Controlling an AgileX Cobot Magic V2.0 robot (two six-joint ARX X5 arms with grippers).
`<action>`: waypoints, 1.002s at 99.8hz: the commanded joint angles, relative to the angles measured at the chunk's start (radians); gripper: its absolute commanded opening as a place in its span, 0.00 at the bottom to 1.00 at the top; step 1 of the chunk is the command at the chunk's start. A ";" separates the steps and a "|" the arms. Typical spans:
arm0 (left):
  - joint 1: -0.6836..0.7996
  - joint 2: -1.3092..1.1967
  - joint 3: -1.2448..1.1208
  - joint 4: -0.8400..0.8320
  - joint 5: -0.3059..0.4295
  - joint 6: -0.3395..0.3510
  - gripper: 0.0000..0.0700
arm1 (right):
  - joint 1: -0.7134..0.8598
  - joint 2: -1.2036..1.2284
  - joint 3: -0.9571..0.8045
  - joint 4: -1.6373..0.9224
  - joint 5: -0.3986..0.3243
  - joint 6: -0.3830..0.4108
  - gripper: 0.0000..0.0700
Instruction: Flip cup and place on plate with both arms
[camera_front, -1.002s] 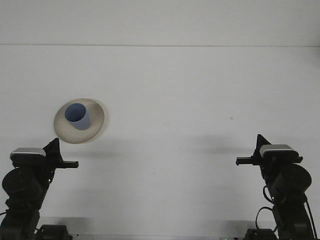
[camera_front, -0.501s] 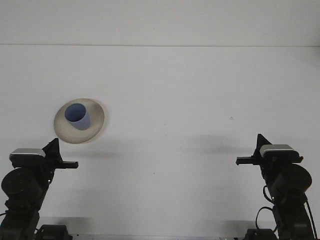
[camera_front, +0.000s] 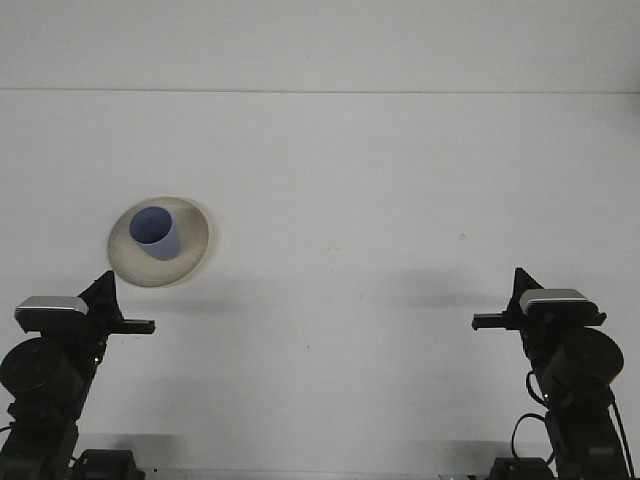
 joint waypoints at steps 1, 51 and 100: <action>-0.009 -0.014 -0.008 0.024 -0.003 0.008 0.02 | 0.001 0.005 0.004 0.017 0.000 -0.007 0.00; -0.024 -0.421 -0.450 0.287 -0.003 -0.011 0.02 | 0.001 0.005 0.004 0.017 0.000 -0.007 0.00; -0.024 -0.460 -0.612 0.437 0.000 -0.045 0.02 | 0.001 0.004 0.004 0.023 0.000 -0.007 0.00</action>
